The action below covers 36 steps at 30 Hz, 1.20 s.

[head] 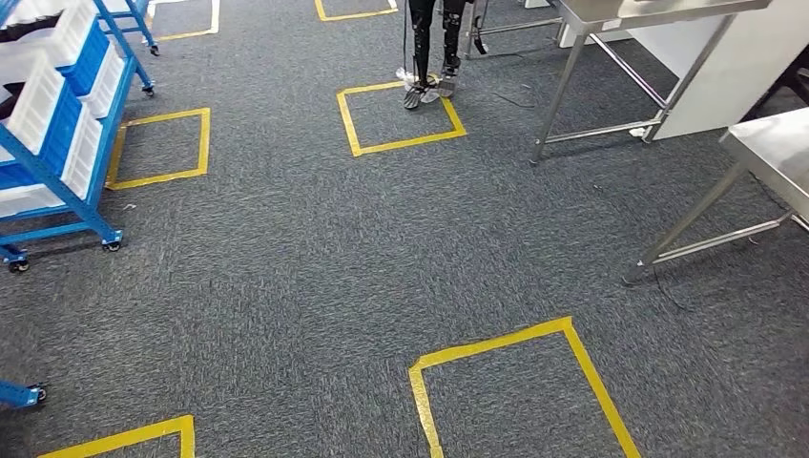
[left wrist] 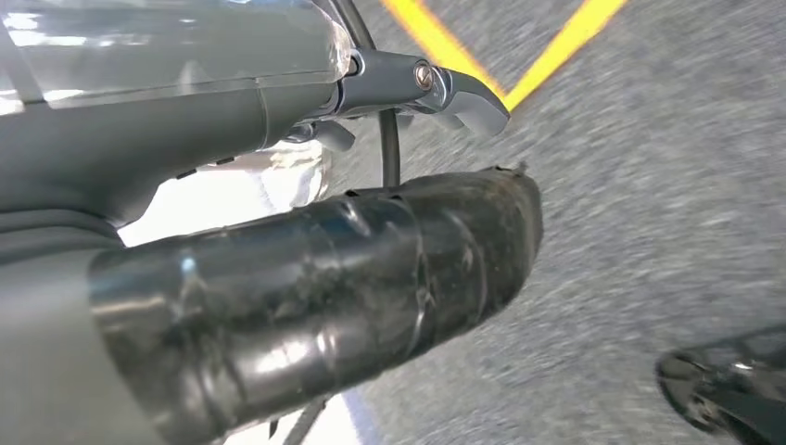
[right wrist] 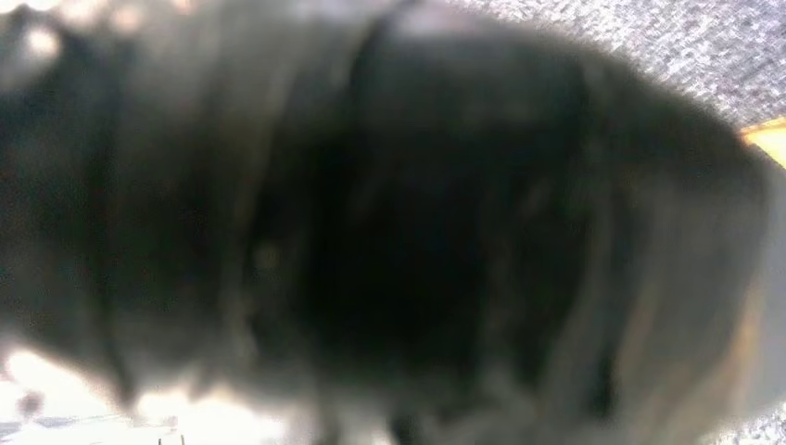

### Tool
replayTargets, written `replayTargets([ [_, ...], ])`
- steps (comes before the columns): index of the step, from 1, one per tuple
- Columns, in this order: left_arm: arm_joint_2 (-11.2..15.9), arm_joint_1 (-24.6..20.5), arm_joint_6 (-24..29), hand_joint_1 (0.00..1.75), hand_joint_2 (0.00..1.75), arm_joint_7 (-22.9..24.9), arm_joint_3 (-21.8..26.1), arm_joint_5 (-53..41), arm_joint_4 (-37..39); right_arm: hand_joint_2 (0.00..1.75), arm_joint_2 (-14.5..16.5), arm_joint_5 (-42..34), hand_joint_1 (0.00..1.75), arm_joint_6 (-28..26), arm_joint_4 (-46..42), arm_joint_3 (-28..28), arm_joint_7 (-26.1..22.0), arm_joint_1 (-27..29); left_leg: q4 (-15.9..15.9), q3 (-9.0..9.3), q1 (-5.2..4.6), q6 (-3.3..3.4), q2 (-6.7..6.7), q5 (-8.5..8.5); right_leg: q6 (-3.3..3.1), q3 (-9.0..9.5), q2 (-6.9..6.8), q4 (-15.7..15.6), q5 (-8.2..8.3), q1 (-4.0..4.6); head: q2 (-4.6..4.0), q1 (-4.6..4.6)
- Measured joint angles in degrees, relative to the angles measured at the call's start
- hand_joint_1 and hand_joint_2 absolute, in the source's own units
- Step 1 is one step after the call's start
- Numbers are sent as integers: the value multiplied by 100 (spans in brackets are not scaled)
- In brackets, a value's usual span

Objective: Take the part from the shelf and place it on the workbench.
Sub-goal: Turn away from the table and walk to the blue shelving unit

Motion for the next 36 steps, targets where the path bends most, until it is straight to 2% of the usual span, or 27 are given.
replayTargets([
  [1,29,30,-48,0,0,56,0,-9,13,0,27,19,0,-2,2,-19,-37,4,-13,12,12,-13,25,57,5,6,-79,5,-14,2,0,1],
  [2,60,60,-79,0,0,118,0,-12,26,0,58,47,0,0,2,-30,-99,2,-214,124,20,-20,67,193,14,13,-152,13,-31,2,0,-1],
  [3,84,83,-86,0,0,169,0,-15,35,0,85,75,0,-2,2,-32,-166,-3,-553,316,21,-16,163,367,31,26,-217,25,-51,2,0,-1],
  [5,98,81,-75,0,0,180,-1,-50,39,0,120,101,0,-41,3,-32,-249,-7,-1168,660,-29,33,403,572,92,52,-350,52,-105,18,0,3],
  [6,93,63,-82,0,0,147,-5,-76,38,0,128,97,0,-67,3,-32,-261,-13,-1324,740,-58,71,463,601,127,66,-417,63,-130,25,0,5],
  [7,86,42,-100,0,0,107,-13,-102,38,0,132,88,0,-86,4,-32,-266,-26,-1368,750,-88,109,449,588,160,81,-485,63,-146,31,0,8],
  [9,65,13,-140,0,0,66,-34,-133,38,0,137,71,0,-97,3,-32,-271,-73,-1405,753,-86,176,305,616,220,123,-558,65,-176,20,0,10],
  [10,51,-5,-155,0,0,64,-43,-142,38,0,139,66,0,-97,2,-33,-275,-90,-1432,769,-75,210,245,631,245,121,-473,120,-231,10,0,11],
  [11,38,-33,-164,0,0,67,-49,-147,38,0,140,65,0,-96,1,-33,-277,-96,-1461,784,-59,247,186,649,265,57,-324,287,-348,-1,0,12],
  [13,7,-96,-169,0,0,74,-62,-161,38,0,140,61,0,-98,2,-35,-280,-83,-1482,788,-54,302,63,669,280,-253,6,936,-696,-16,0,13],
  [14,-7,-119,-168,0,0,81,-72,-181,38,0,140,55,0,-106,2,-36,-281,-71,-1479,781,-61,319,-6,673,282,-455,80,1315,-845,-17,0,12],
  [15,-31,-136,-168,0,0,93,-94,-225,38,0,137,44,0,-124,3,-41,-283,-60,-1474,779,-68,324,-82,675,285,-607,108,1577,-900,-17,0,11],
  [16,-63,-155,-175,0,0,118,-134,-298,38,0,128,28,0,-146,3,-54,-299,-47,-1465,778,-73,326,-165,674,285,-680,121,1656,-841,-17,0,11],
  [17,-107,-185,-183,0,0,159,-205,-375,38,0,111,11,0,-162,3,-74,-327,-35,-1451,778,-75,324,-254,673,281,-652,138,1518,-671,-19,0,11],
  [18,-164,-223,-186,0,0,220,-299,-441,37,0,80,0,0,-163,3,-97,-354,-26,-1433,777,-75,318,-345,669,273,-533,190,1192,-429,-25,0,11],
  [20,-278,-300,-144,0,0,338,-495,-476,34,0,-3,53,0,-115,5,-128,-321,-10,-1385,750,-79,290,-510,657,247,-265,451,495,-81,-44,0,11],
  [22,-349,-303,-73,0,0,359,-586,-411,30,0,-70,198,0,-77,7,-125,-153,-17,-1369,706,-73,225,-633,662,216,-160,600,221,-16,-36,0,14],
  [24,-359,-192,-32,0,0,218,-597,-295,28,0,-88,292,0,-88,7,-116,-24,-41,-1393,684,-59,147,-691,677,157,-130,497,162,10,-28,0,14],
  [25,-350,-112,-22,0,0,124,-596,-233,27,0,-86,304,0,-97,7,-115,3,-46,-1362,671,-63,120,-594,646,113,-103,443,109,34,-34,0,12],
  [26,-333,-40,-28,0,0,46,-593,-187,26,0,-83,312,0,-104,7,-115,14,-36,-1245,615,-70,100,-438,561,68,-76,376,54,58,-43,0,9],
  [28,-284,67,-94,0,0,-29,-581,-143,25,0,-75,346,0,-109,9,-115,18,-4,-676,340,-76,70,-91,231,8,-48,216,-4,75,-29,0,3],
  [30,-232,151,-169,0,0,-76,-556,-93,25,0,-50,410,0,-95,15,-115,2,20,19,-14,-58,32,10,-58,-14,-48,24,-2,58,-4,0,1],
  [31,-213,201,-182,0,0,-117,-539,-56,25,0,-26,443,0,-84,19,-114,-19,23,161,-81,-51,17,28,-67,-17,-45,-75,0,45,4,0,1],
  [32,-196,250,-177,0,0,-161,-520,-15,25,0,6,473,0,-74,21,-112,-44,20,71,-26,-46,6,52,30,-14,-37,-168,3,30,7,0,1],
  [33,-184,292,-167,0,0,-204,-500,15,25,0,44,496,0,-68,22,-108,-68,17,-237,148,-43,4,107,205,-5,-24,-256,8,13,7,0,1],
  [35,-168,331,-145,0,0,-231,-470,48,21,0,119,534,0,-69,22,-93,-92,9,-1052,618,-57,39,380,513,35,15,-417,25,-33,24,0,2],
  [36,-163,336,-137,0,0,-199,-453,57,15,0,155,556,0,-72,22,-78,-94,5,-1315,770,-71,70,490,583,64,37,-486,33,-56,32,0,2],
])
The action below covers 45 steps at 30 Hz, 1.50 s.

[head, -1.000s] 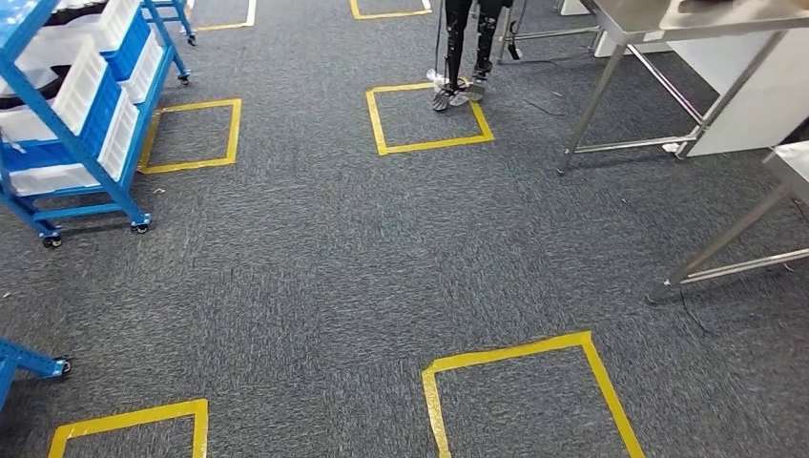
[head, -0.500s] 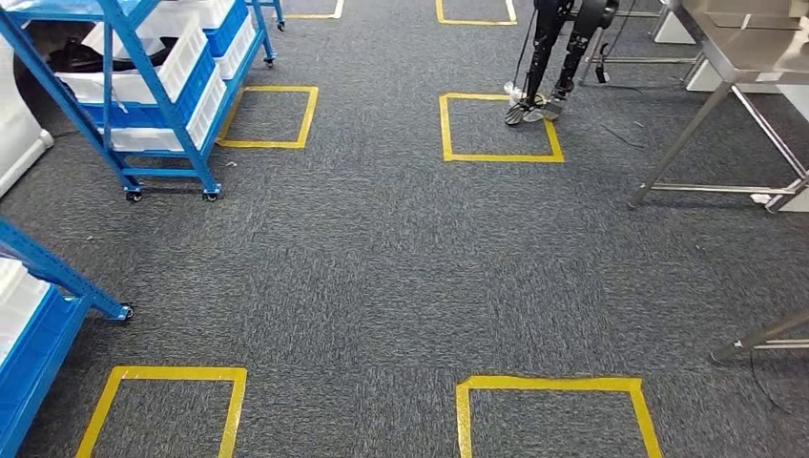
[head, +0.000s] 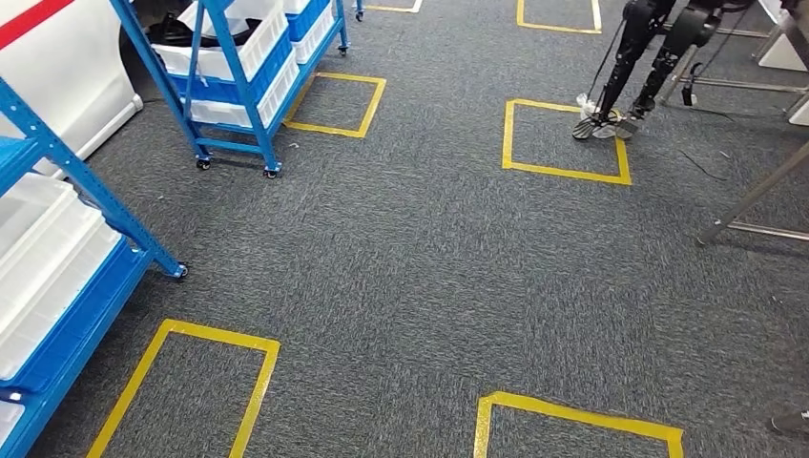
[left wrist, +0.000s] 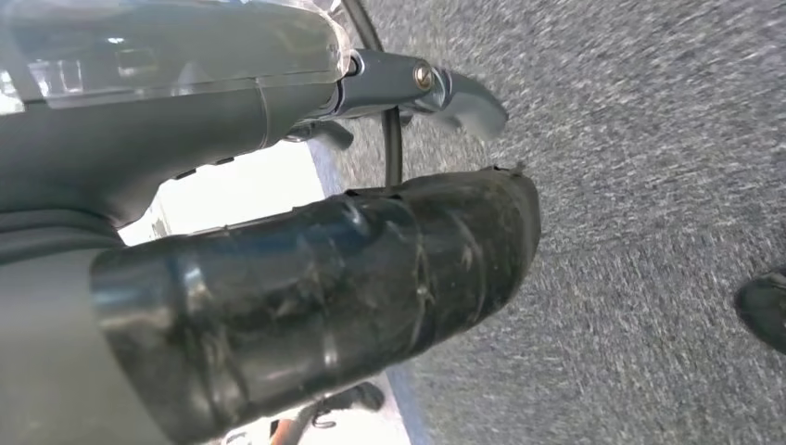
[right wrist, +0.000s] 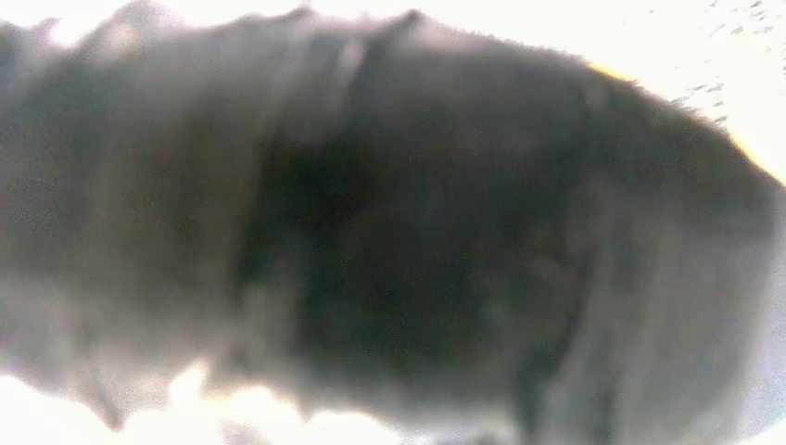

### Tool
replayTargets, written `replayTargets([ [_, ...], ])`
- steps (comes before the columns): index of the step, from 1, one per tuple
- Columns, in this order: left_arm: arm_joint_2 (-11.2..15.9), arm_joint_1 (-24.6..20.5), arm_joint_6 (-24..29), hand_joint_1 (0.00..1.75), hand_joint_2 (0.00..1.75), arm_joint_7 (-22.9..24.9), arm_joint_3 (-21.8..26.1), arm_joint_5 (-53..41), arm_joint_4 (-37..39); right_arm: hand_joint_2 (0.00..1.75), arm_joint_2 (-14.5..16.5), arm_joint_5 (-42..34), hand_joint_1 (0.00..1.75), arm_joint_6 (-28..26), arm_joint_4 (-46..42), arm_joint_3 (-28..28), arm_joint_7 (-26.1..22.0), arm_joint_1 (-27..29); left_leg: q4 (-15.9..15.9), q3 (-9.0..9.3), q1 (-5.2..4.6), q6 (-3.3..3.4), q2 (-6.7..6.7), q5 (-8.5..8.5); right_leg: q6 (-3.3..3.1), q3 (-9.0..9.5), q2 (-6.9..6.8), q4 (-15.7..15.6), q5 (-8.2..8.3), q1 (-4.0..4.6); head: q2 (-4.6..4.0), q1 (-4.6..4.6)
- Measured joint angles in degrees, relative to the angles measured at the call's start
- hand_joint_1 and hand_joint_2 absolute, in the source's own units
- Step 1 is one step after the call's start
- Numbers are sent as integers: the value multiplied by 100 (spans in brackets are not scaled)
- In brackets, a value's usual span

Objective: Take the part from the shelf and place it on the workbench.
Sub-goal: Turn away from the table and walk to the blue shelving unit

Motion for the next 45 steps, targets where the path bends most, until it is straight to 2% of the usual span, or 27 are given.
replayTargets([
  [2,10,18,0,0,0,88,46,46,-13,0,70,46,0,-10,2,46,-1,-26,-138,59,-34,67,34,14,60,44,-130,0,-30,7,0,2],
  [3,16,38,-8,0,0,117,81,85,-19,0,106,63,0,-16,3,68,-1,-48,-160,62,-34,96,-46,25,91,71,-187,-9,-41,6,0,2],
  [4,21,62,-19,0,0,127,120,128,-22,0,135,74,0,-23,3,87,2,-70,-198,82,-22,123,-119,45,124,94,-139,9,-69,-7,0,3],
  [6,26,94,-14,0,0,144,201,183,-32,0,176,83,0,-45,2,104,27,-91,-274,136,16,181,-260,89,173,6,188,292,-287,-28,0,5],
  [8,27,102,35,0,0,171,255,184,-45,0,209,85,0,-63,3,109,101,-85,-284,126,28,217,-402,113,187,-324,525,988,-663,-47,0,4],
  [10,32,105,108,0,0,202,291,164,-62,0,249,96,0,-65,4,112,203,-78,-258,101,26,226,-581,118,190,-627,591,1554,-826,-51,0,3],
  [12,38,98,135,0,0,225,310,120,-81,0,278,106,0,-63,2,114,283,-79,-213,90,30,211,-782,109,180,-569,630,1330,-535,-61,0,3],
  [13,39,86,124,0,0,228,313,95,-90,0,284,107,0,-60,0,114,304,-80,-183,85,35,194,-877,97,171,-412,728,941,-299,-76,0,4],
  [15,40,53,96,0,0,235,313,62,-99,0,285,108,0,-44,-3,115,315,-79,-122,46,35,137,-1038,78,153,-161,1035,318,-18,-94,1,3],
  [17,42,33,89,0,0,249,314,50,-108,0,287,109,0,-26,-6,117,316,-94,-100,-10,39,62,-1162,89,126,-122,1165,179,5,-75,1,2],
  [18,43,32,89,0,0,254,314,49,-112,0,289,109,0,-21,-8,119,316,-105,-111,-39,44,21,-1229,107,96,-122,1097,164,23,-69,1,3],
  [19,43,37,87,0,0,254,315,49,-115,0,295,111,0,-16,-9,120,318,-113,-109,-57,51,-11,-1240,112,59,-116,1018,139,41,-73,0,4],
  [21,40,26,85,0,0,257,315,48,-118,0,304,116,0,-11,-14,120,322,-107,114,-182,40,-57,-973,-38,-39,-98,847,74,80,-83,0,0],
  [23,40,-6,86,0,0,261,315,46,-125,0,308,120,0,-11,-18,120,325,-88,791,-499,31,-88,-580,-417,-103,-96,666,44,89,-56,0,-4],
  [25,40,-17,87,0,0,262,315,46,-131,0,310,120,0,-11,-18,120,325,-71,1463,-808,40,-111,-455,-680,-122,-101,473,52,73,-26,0,-4],
  [26,39,-13,76,0,0,263,315,46,-131,0,309,120,0,-10,-18,120,320,-68,1543,-830,43,-115,-437,-664,-125,-99,383,59,62,-18,0,-4],
  [28,36,-12,20,0,0,269,315,14,-131,0,304,118,0,-10,-19,121,272,-71,1010,-509,40,-89,-355,-348,-116,-75,223,69,33,-4,0,-4],
  [30,-3,-60,-56,0,0,303,304,-60,-137,0,276,80,0,-10,-21,122,174,-68,199,-56,-2,3,-104,-71,-79,-37,79,72,-2,17,0,-3],
  [32,-106,-146,-110,0,0,379,285,-87,-164,0,219,34,0,1,-21,122,83,-72,-115,95,-56,91,13,-17,-22,-7,-51,68,-25,26,0,-2],
  [34,-202,-199,-152,0,0,462,268,-46,-194,0,179,44,0,31,-28,122,32,-109,-155,97,-48,140,-127,15,45,32,-131,59,-43,20,0,-4],
  [35,-236,-210,-168,0,0,489,260,-25,-206,0,170,60,0,54,-34,122,14,-136,-194,116,-27,161,-190,35,84,40,-41,94,-79,12,0,1],
  [37,-313,-232,-187,0,0,502,240,16,-229,0,162,96,0,99,-45,125,-12,-176,-259,166,21,213,-300,81,144,-97,309,437,-310,-4,0,4],
  [38,-342,-241,-191,0,0,499,231,33,-243,0,160,110,0,118,-47,128,-18,-186,-266,161,19,228,-355,90,161,-253,481,763,-485,-16,0,7],
  [40,-374,-249,-202,0,0,495,219,73,-269,0,161,134,0,170,-49,140,-18,-191,-251,141,21,249,-501,98,182,-602,586,1437,-747,-35,0,5],
  [42,-383,-248,-218,0,0,498,203,94,-291,0,162,147,0,228,-53,148,-14,-196,-211,131,31,235,-690,88,207,-679,607,1503,-590,-70,0,4],
  [43,-383,-247,-223,0,0,506,191,100,-303,0,161,150,0,248,-59,149,-13,-201,-180,129,41,218,-788,76,218,-574,640,1233,-371,-94,0,4],
  [45,-375,-247,-211,0,0,517,169,110,-329,0,156,149,0,267,-72,149,-7,-198,-94,96,53,159,-958,35,237,-295,886,550,-30,-145,0,6],
])
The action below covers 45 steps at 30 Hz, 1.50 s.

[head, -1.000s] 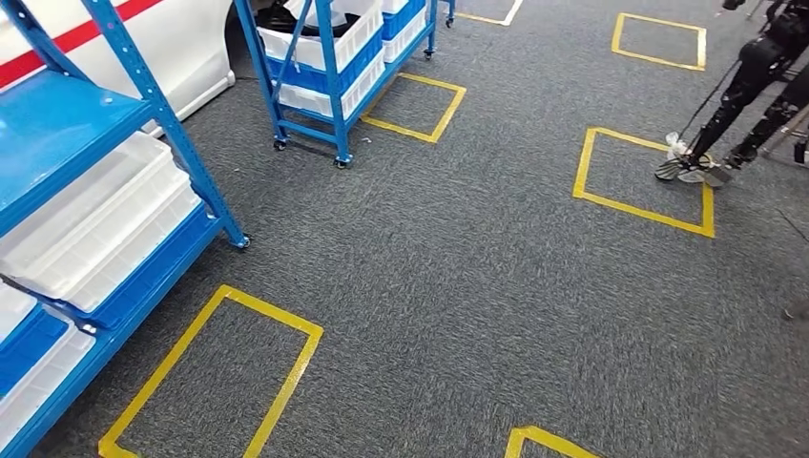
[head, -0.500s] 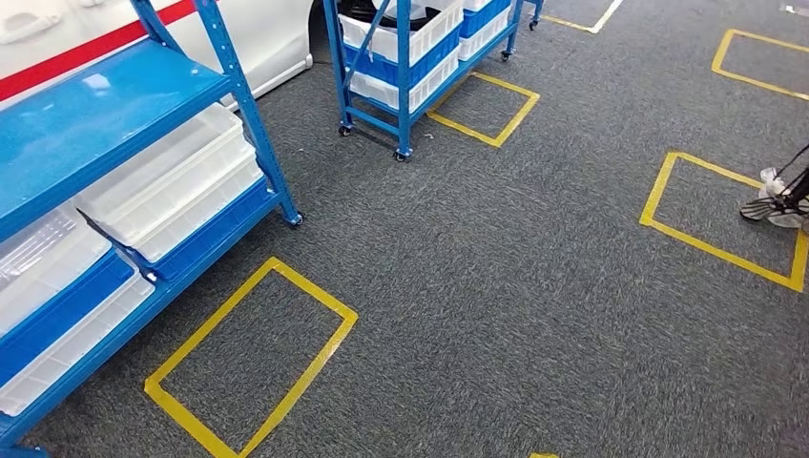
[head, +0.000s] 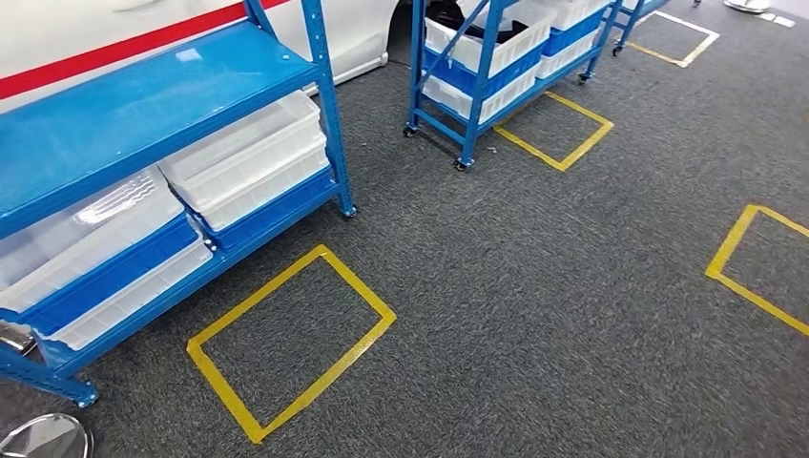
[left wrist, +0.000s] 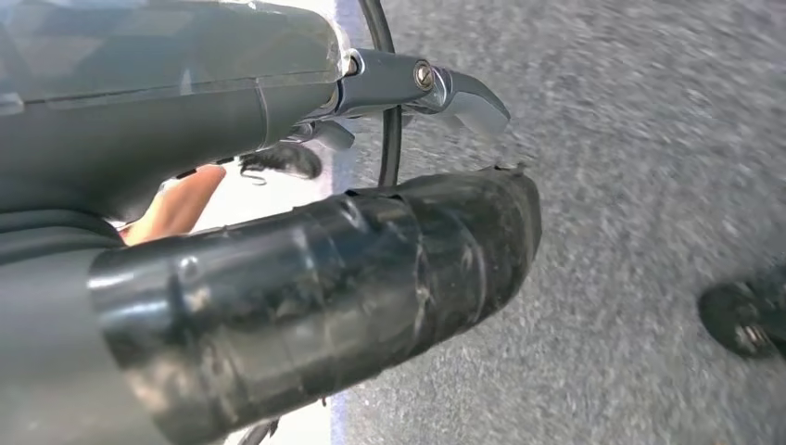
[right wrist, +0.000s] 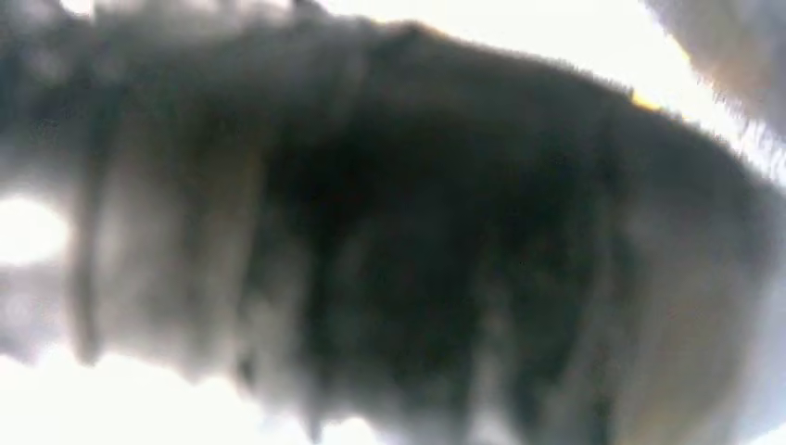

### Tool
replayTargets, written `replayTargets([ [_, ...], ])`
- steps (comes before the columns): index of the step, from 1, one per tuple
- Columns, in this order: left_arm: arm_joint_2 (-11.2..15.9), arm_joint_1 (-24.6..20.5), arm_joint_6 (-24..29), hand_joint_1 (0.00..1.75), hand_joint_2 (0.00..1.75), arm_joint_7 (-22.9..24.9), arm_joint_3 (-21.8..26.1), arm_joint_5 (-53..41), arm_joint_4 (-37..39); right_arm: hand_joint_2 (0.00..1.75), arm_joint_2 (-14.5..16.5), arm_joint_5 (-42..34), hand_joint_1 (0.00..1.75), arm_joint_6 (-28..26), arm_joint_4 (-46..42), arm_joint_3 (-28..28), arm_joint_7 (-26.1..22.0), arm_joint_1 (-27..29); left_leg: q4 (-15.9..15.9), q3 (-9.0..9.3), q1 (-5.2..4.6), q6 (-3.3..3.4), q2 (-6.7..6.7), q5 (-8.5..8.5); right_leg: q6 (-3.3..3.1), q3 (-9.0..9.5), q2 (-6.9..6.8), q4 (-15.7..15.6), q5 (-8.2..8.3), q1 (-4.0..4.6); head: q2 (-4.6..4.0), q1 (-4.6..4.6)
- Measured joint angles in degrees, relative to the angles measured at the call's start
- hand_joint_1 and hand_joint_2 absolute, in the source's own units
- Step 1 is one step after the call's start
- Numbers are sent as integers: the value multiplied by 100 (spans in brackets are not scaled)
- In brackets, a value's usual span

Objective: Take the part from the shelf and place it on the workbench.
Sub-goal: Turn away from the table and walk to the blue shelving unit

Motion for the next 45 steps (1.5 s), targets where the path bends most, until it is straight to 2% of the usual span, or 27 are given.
replayTargets([
  [2,30,10,25,0,0,-20,-36,-8,-32,0,-4,-29,0,-7,-12,1,4,9,61,-72,2,-77,-147,-14,-9,106,201,-291,63,-13,0,-1],
  [4,80,56,44,0,0,-63,-86,-10,-56,0,-4,-90,0,-32,-25,-1,0,3,50,-119,14,-156,-276,12,-64,94,135,-297,61,-2,1,-2],
  [5,101,91,54,0,0,-80,-100,-6,-61,0,-5,-122,0,-38,-29,-3,-4,0,61,-132,21,-184,-246,7,-106,101,73,-321,76,-5,1,-3],
  [7,144,126,90,0,0,-95,-109,21,-68,0,-10,-190,0,-21,-40,-5,-43,5,331,-269,14,-227,67,-164,-202,114,-41,-378,110,-10,1,-9],
  [9,197,114,149,0,0,-86,-112,57,-70,0,-13,-235,0,39,-48,-7,-84,11,1036,-609,7,-254,430,-524,-263,111,-152,-396,112,27,0,-13],
  [11,264,101,208,0,0,-77,-114,84,-69,0,-13,-245,0,94,-51,-7,-85,12,1654,-906,12,-270,518,-724,-285,110,-254,-394,97,56,0,-13],
  [12,296,102,231,0,0,-72,-114,92,-68,0,-12,-249,0,110,-51,-7,-82,7,1678,-912,12,-269,525,-665,-289,118,-293,-393,90,64,0,-13],
  [13,328,104,249,0,0,-68,-115,96,-66,0,-10,-254,0,121,-51,-7,-79,-2,1455,-792,11,-256,529,-499,-287,133,-320,-391,82,69,0,-13],
  [14,357,104,262,0,0,-64,-117,98,-65,0,-8,-259,0,129,-55,-7,-76,-13,1045,-574,5,-228,539,-284,-279,152,-339,-392,70,73,0,-14],
  [16,413,89,287,0,0,-59,-120,98,-63,0,10,-269,0,133,-66,-7,-69,-35,275,-172,-27,-146,586,-61,-239,187,-368,-401,37,83,0,-13],
  [17,435,78,305,0,0,-56,-122,98,-62,0,19,-274,0,132,-73,-8,-64,-48,73,-76,-48,-103,603,-57,-206,199,-380,-417,24,84,0,-11],
  [21,479,61,414,0,0,-2,-128,99,-36,0,52,-289,0,131,-87,-9,-50,-83,-134,95,-39,33,564,-77,-76,246,-370,-280,67,81,0,-10],
  [23,481,42,471,0,0,29,-129,108,-2,0,54,-290,0,131,-95,-9,-43,-92,-177,204,-23,74,552,-75,-45,64,-318,101,-163,73,0,-8],
  [25,481,17,526,0,0,54,-129,125,43,0,55,-291,0,131,-99,-9,-37,-95,-170,229,-32,104,543,-112,-11,-347,-292,770,-478,69,0,-8],
  [26,481,12,546,0,0,66,-129,133,66,0,55,-291,0,131,-99,-9,-34,-91,-162,247,-37,107,532,-138,5,-533,-291,1021,-542,65,0,-8],
  [27,482,13,562,0,0,76,-128,137,87,0,55,-293,0,128,-99,-9,-27,-85,-152,278,-40,101,516,-172,15,-637,-291,1092,-487,62,0,-8],
  [28,482,16,576,0,0,85,-128,140,107,0,54,-296,0,122,-99,-9,-15,-78,-141,322,-40,87,496,-212,13,-630,-290,947,-305,60,0,-8],
  [30,478,20,598,0,0,91,-128,140,147,0,53,-303,0,102,-99,-9,10,-67,-127,432,-37,43,466,-308,-22,-401,-282,259,197,60,0,-7],
  [31,476,12,610,0,0,91,-128,139,168,0,52,-305,0,93,-100,-9,18,-66,-124,475,-39,12,457,-351,-51,-311,-273,-59,318,78,0,-5],
  [33,476,-13,628,0,0,92,-127,140,196,0,52,-314,0,79,-107,-9,21,-72,-145,517,-46,-61,452,-411,-130,-237,-256,-325,346,110,0,-1],
  [36,479,-42,640,0,0,97,-127,150,214,0,64,-321,0,73,-117,-9,23,-69,-62,560,-50,-153,459,-420,-250,-125,-260,-412,332,98,1,1],
  [38,479,-65,644,0,0,97,-127,163,228,0,74,-321,0,67,-121,-10,26,-71,395,328,-36,-200,488,-504,-315,13,-269,-473,294,86,1,-3],
  [41,476,-96,642,0,0,97,-126,167,251,0,78,-322,0,71,-123,-11,38,-87,1434,-413,-20,-248,518,-913,-348,165,-272,-505,178,98,1,-6],
  [42,475,-97,639,0,0,97,-126,166,261,0,78,-323,0,75,-123,-11,48,-85,1569,-585,-19,-247,521,-984,-347,225,-270,-505,126,102,1,-7],
  [43,474,-96,637,0,0,98,-126,164,273,0,79,-326,0,78,-123,-11,58,-81,1512,-665,-19,-235,524,-940,-344,294,-269,-505,73,107,0,-7],
  [44,473,-95,634,0,0,98,-126,161,282,0,79,-330,0,78,-123,-11,65,-78,1272,-652,-20,-212,526,-763,-338,371,-268,-506,16,113,0,-7],
  [45,474,-95,632,0,0,99,-127,159,288,0,81,-333,0,75,-123,-11,70,-75,895,-579,-27,-178,533,-457,-329,433,-269,-511,-43,117,0,-6],
])
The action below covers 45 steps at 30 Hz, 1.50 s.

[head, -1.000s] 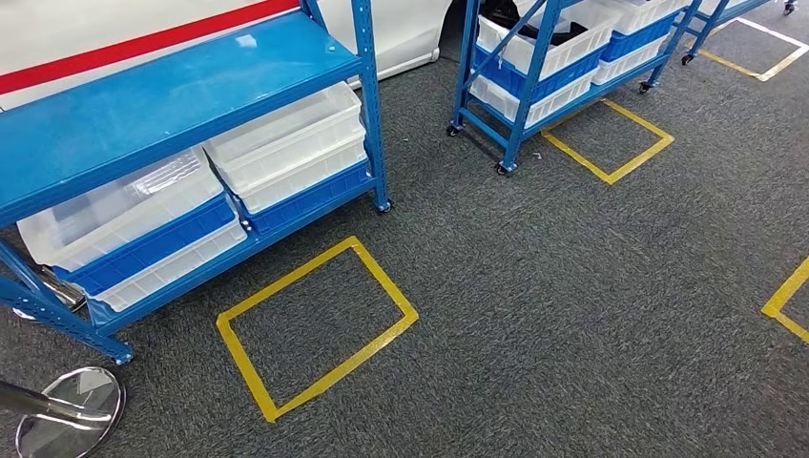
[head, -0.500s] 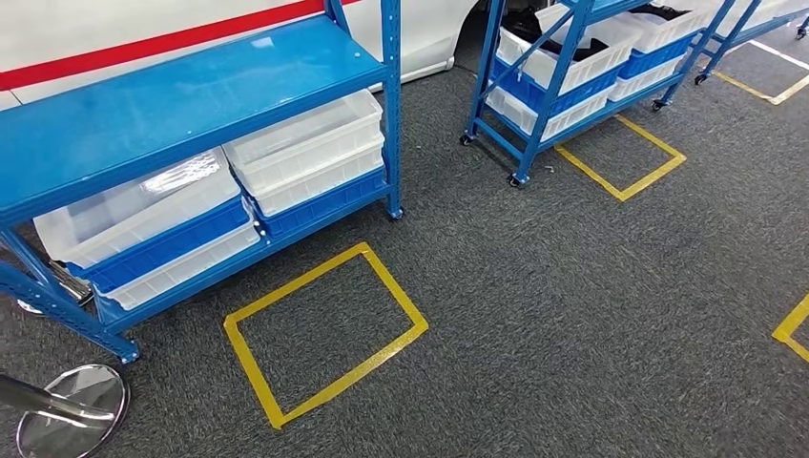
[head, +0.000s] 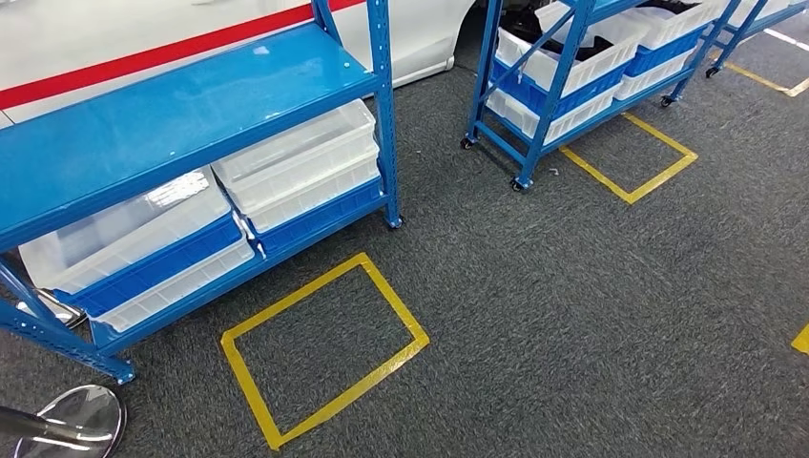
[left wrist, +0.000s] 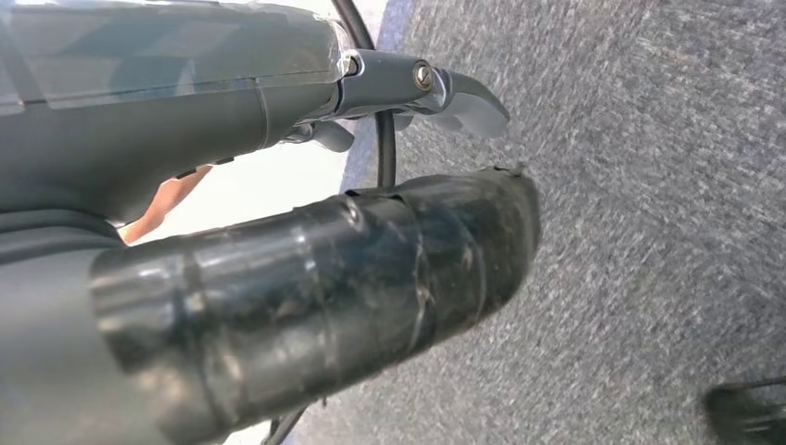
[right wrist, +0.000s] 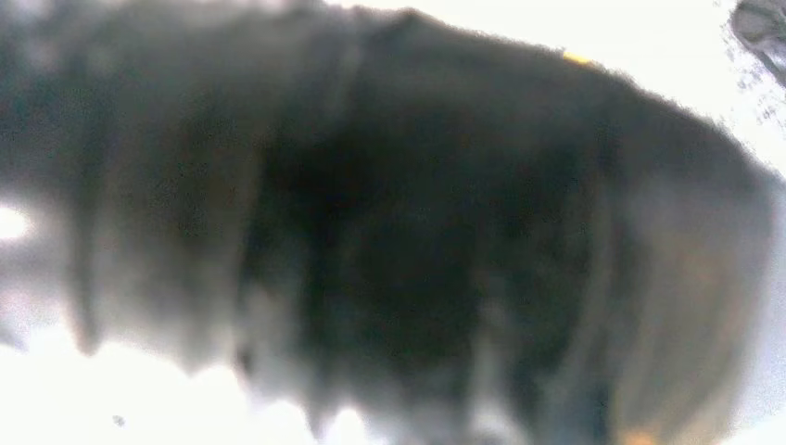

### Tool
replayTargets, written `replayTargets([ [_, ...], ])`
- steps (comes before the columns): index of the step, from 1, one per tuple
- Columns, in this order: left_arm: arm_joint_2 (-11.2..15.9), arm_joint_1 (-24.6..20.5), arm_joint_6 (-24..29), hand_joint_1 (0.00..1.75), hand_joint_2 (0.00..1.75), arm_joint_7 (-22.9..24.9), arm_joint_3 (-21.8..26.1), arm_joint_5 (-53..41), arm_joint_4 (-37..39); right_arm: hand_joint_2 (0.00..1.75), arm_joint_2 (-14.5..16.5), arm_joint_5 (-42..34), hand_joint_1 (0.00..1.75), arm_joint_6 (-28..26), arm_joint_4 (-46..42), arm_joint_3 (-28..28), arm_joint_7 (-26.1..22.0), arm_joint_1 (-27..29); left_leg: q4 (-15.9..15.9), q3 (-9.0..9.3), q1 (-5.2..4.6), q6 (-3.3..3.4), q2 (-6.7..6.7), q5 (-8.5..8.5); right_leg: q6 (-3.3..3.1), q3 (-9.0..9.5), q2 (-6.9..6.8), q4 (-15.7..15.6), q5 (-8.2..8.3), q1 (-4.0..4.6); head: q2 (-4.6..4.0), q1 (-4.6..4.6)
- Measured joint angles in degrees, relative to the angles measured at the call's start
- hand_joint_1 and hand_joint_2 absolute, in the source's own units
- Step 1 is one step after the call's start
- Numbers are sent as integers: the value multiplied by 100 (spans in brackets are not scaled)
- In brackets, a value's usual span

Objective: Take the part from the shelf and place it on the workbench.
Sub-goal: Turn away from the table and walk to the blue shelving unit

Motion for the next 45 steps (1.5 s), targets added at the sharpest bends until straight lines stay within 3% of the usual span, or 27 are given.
replayTargets([
  [1,5,1,-2,0,0,1,1,-2,3,0,5,-3,0,-3,1,0,1,0,-349,73,-20,41,10,294,17,68,2,5,-60,8,0,3],
  [3,13,-6,-15,0,0,-3,1,-5,7,0,17,-4,0,-8,-2,-1,2,-14,-776,186,-66,107,26,633,80,154,9,2,-168,14,0,5],
  [6,20,-39,-45,0,0,-9,0,-18,11,0,21,-4,0,-4,-10,-2,1,-39,-895,336,-74,194,8,618,180,249,11,81,-179,10,0,4],
  [7,24,-51,-55,0,0,-12,0,-23,11,0,20,-4,0,-2,-14,-2,0,-48,-940,412,-62,228,1,604,204,204,13,236,-162,6,0,5],
  [9,31,-76,-76,0,0,-21,0,-31,11,0,19,-3,0,8,-21,-2,-4,-67,-994,544,-49,288,-3,557,248,-130,18,794,-255,-10,0,5],
  [11,36,-91,-95,0,0,-27,0,-39,11,0,19,4,0,25,-22,-1,-13,-76,-999,619,-51,321,-12,477,290,-617,19,1414,-537,-14,0,4],
  [12,38,-92,-104,0,0,-28,0,-45,12,0,19,9,0,34,-22,-1,-19,-76,-997,668,-52,323,-24,428,304,-807,19,1567,-664,-15,0,5],
  [13,41,-90,-111,0,0,-28,0,-53,13,0,19,18,0,40,-22,0,-24,-72,-993,730,-52,321,-41,375,307,-916,19,1550,-689,-15,0,5],
  [14,43,-90,-116,0,0,-28,0,-65,15,0,18,25,0,44,-22,0,-28,-67,-989,803,-52,312,-60,317,298,-946,20,1367,-580,-14,0,6],
  [17,41,-104,-121,0,0,-28,0,-93,36,0,7,33,0,47,-21,0,-33,-50,-967,996,-60,246,-109,134,210,-824,51,421,259,17,0,6],
  [18,42,-114,-121,0,0,-28,0,-95,44,0,4,33,0,48,-21,0,-38,-52,-966,1019,-63,210,-120,79,174,-790,62,251,434,35,0,5],
  [19,44,-124,-122,0,0,-28,0,-96,53,0,2,33,0,49,-21,0,-41,-53,-945,1036,-69,174,-131,52,140,-774,67,188,490,49,0,3],
  [21,57,-136,-123,0,0,-28,0,-97,58,0,5,33,0,53,-22,0,-46,-66,-895,1056,-70,114,-127,36,67,-693,57,151,461,44,0,1],
  [23,69,-150,-122,0,0,-28,0,-97,62,0,8,34,0,49,-23,0,-46,-68,-583,927,-59,73,-85,22,-3,-574,43,86,432,20,0,-1],
  [26,79,-162,-122,0,0,-28,0,-98,65,0,8,35,0,44,-22,0,-46,-81,381,293,-19,-15,-37,-324,-43,-412,21,42,320,11,0,-3],
  [28,80,-148,-124,0,0,-28,0,-98,69,0,8,35,0,48,-22,0,-46,-79,641,-21,1,-49,-20,-491,-37,-288,16,42,210,12,0,-3],
  [29,81,-139,-125,0,0,-28,0,-98,71,0,8,35,0,50,-22,0,-46,-76,495,-49,6,-48,-11,-395,-31,-211,14,42,152,14,0,-3],
  [30,84,-131,-124,0,0,-28,0,-98,74,0,9,35,0,51,-22,0,-46,-76,184,1,4,-30,17,-163,-24,-128,-4,40,91,17,0,-3],
  [31,90,-127,-124,0,0,-28,0,-99,77,0,11,35,0,52,-20,0,-46,-70,-197,77,-14,17,111,167,-15,-63,-26,36,28,21,0,-2],
  [33,106,-145,-121,0,0,-28,0,-101,84,0,20,36,0,52,-18,0,-46,-58,-710,177,-80,110,307,552,39,51,-84,22,-89,36,0,7],
  [34,113,-160,-119,0,0,-28,0,-102,87,0,23,40,0,56,-17,0,-46,-55,-813,184,-110,159,361,615,76,105,-116,22,-128,44,0,11],
  [37,125,-179,-109,0,0,-28,-2,-111,91,0,27,51,0,59,-23,2,-45,-77,-933,362,-96,259,213,597,186,244,-190,99,-145,50,0,15],
  [39,128,-189,-106,0,0,-28,-2,-119,92,0,28,52,0,54,-26,5,-46,-101,-1005,534,-66,315,106,584,235,52,-121,522,-205,33,0,16],
  [42,128,-195,-105,0,0,-28,-2,-122,96,0,28,52,0,60,-26,9,-46,-115,-1029,643,-51,349,-79,495,302,-603,-33,1409,-593,-8,1,20],
  [44,128,-174,-106,0,0,-31,-2,-130,109,0,27,54,0,65,-26,10,-46,-99,-1021,757,-43,337,-232,395,333,-840,-28,1408,-726,-33,1,19],
  [45,128,-162,-107,0,0,-34,-2,-138,117,0,26,56,0,64,-26,11,-45,-90,-1013,828,-38,323,-309,336,338,-858,-6,1179,-595,-44,1,20],
])
